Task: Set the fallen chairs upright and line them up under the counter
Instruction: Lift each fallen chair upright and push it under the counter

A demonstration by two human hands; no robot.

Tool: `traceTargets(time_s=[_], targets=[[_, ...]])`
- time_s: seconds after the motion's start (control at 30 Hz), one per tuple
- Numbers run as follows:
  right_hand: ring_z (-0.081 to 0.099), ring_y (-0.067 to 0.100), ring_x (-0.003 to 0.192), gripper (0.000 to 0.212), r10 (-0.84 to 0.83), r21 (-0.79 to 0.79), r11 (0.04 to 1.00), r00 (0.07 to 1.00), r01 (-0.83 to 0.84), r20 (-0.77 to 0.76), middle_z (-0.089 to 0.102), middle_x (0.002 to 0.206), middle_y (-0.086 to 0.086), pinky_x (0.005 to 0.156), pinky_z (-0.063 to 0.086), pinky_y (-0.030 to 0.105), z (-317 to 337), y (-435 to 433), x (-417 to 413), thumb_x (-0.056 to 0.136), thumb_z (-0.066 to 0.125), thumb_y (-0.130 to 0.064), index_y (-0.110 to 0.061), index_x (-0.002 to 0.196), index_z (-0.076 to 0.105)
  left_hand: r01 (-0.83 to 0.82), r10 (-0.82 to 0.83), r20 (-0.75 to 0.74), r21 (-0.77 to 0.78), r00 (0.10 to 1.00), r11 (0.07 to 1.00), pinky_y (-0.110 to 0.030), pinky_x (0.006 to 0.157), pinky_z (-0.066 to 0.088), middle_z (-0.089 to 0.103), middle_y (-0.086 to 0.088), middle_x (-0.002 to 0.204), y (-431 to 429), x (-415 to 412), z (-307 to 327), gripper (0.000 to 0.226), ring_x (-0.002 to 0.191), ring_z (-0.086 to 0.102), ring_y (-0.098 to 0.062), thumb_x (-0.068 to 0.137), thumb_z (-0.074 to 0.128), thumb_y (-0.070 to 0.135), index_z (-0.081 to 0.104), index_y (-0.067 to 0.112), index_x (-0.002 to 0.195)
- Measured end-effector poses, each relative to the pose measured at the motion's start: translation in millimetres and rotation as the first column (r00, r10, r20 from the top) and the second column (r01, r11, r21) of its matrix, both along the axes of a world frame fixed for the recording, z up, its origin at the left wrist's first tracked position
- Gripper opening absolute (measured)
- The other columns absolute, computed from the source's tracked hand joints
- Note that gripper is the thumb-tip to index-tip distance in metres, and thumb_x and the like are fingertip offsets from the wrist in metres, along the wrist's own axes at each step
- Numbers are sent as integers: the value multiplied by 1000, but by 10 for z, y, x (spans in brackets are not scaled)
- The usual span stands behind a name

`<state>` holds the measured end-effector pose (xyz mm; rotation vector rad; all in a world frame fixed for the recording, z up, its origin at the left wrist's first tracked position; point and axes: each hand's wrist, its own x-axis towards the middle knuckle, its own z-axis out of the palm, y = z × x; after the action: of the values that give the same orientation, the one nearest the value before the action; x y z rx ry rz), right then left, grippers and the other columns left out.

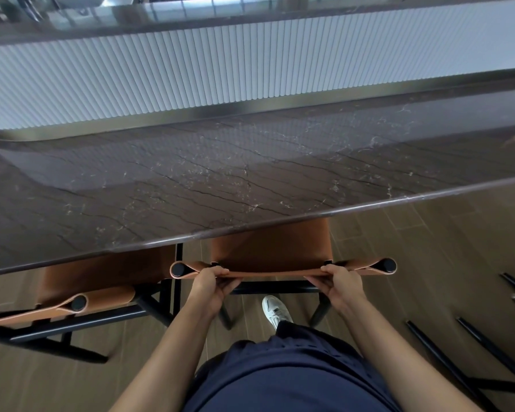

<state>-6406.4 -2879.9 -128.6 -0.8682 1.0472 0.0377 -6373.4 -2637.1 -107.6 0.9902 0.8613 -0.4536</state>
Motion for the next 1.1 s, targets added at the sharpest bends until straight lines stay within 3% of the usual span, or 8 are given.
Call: traceTargets(time_s=[0.17, 0.27, 0.37, 0.53, 0.63, 0.8, 0.93, 1.1], targets=[[66, 35, 78, 5, -14, 66, 998, 999, 11, 44, 62, 90, 24, 58, 62, 42, 33, 57, -82, 94, 57, 1, 2, 93, 53, 42, -41, 45, -20, 998, 999, -44, 90, 52, 57, -31, 123, 16, -106, 140, 24, 114, 58, -42, 98, 44, 1, 48, -3, 122], [72, 30, 70, 11, 22, 94, 995, 996, -29, 82, 70, 81, 24, 53, 60, 33, 100, 85, -230, 97, 57, -11, 0, 100, 54, 78, -78, 61, 1, 995, 997, -45, 86, 54, 56, -32, 128, 44, -216, 228, 31, 115, 58, -42, 99, 45, 5, 47, -5, 128], [73, 30, 80, 23, 21, 129, 991, 992, -37, 122, 71, 98, 23, 57, 61, 31, 181, 97, -464, 100, 53, -21, 0, 111, 54, 99, -98, 80, -10, 992, 995, -44, 86, 53, 56, -30, 128, 92, -355, 269, 37, 114, 59, -41, 99, 46, 8, 42, -6, 133], [69, 29, 97, 33, 36, 173, 983, 985, -65, 167, 69, 112, 20, 78, 55, 35, 371, 84, -853, 102, 44, -24, -5, 126, 56, 229, -220, 106, -90, 970, 969, -41, 79, 55, 62, -26, 115, 36, -596, 445, 28, 98, 65, -36, 101, 43, 14, 40, 4, 127], [70, 28, 101, 34, 26, 166, 985, 984, -55, 174, 73, 110, 16, 88, 54, 37, 477, 71, -1066, 104, 40, -27, -9, 124, 61, 280, -267, 151, -70, 952, 957, -40, 77, 55, 59, -28, 123, -49, -725, 505, 40, 102, 65, -36, 103, 38, 14, 32, 2, 140], [73, 25, 97, 35, -3, 145, 989, 979, -28, 205, 74, 108, 13, 87, 54, 37, 571, -45, -1464, 103, 41, -28, -10, 119, 66, 361, -341, 202, -73, 918, 930, -38, 75, 57, 65, -21, 118, -222, -957, 488, 29, 96, 69, -30, 100, 42, 15, 47, 1, 126], [73, 23, 98, 33, -67, 129, 991, 968, 37, 240, 74, 110, 11, 82, 53, 36, 603, -214, -1941, 101, 44, -26, -11, 119, 67, 419, -401, 208, -50, 892, 906, -40, 86, 52, 68, -17, 117, -469, -1237, 436, 16, 98, 69, -27, 99, 43, 14, 54, 10, 110], [73, 21, 95, 31, -159, 116, 984, 963, 136, 219, 75, 108, 10, 77, 52, 34, 670, -404, -2750, 101, 42, -24, -12, 115, 68, 525, -501, 248, -36, 829, 851, -43, 102, 45, 65, -13, 121, -968, -1782, 481, 26, 109, 64, -28, 101, 41, 15, 52, 8, 123]])
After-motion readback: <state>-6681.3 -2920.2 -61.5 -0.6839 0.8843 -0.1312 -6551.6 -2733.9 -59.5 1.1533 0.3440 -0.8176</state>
